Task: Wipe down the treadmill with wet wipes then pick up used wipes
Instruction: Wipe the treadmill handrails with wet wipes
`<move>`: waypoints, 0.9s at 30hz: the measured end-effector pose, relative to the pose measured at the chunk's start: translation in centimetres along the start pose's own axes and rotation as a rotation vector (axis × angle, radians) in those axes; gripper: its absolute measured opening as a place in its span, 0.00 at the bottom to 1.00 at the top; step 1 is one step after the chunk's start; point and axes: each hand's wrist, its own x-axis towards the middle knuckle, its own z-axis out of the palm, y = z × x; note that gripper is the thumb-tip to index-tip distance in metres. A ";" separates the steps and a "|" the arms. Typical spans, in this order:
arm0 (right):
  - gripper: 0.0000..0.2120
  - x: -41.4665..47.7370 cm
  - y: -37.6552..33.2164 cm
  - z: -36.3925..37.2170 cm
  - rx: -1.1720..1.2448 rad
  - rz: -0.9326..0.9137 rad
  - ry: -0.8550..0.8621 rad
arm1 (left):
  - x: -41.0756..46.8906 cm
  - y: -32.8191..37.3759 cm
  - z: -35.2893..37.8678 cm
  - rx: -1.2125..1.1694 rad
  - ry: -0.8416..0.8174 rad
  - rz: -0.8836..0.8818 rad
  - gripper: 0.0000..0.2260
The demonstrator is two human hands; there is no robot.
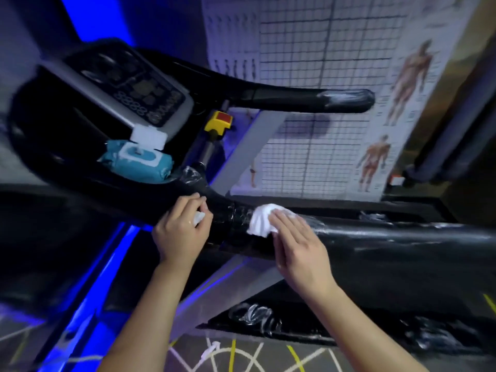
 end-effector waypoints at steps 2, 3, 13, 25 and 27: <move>0.16 -0.6 2.7 -1.7 -0.011 -0.045 -0.022 | -0.3 0.8 0.0 0.035 -0.008 -0.055 0.07; 0.16 -0.6 3.6 -2.3 -0.024 -0.054 -0.046 | -0.5 1.3 -0.1 0.048 -0.018 -0.081 0.07; 0.18 1.7 1.7 0.1 0.050 -0.065 -0.161 | 0.2 3.3 -1.5 0.124 -0.162 -0.145 0.13; 0.16 0.4 2.4 -2.4 0.039 -0.007 -0.151 | -1.3 3.0 0.7 0.049 -0.055 -0.197 0.10; 0.15 1.8 -1.5 0.7 0.082 -0.012 -0.127 | -1.3 2.7 0.7 0.030 -0.046 -0.177 0.10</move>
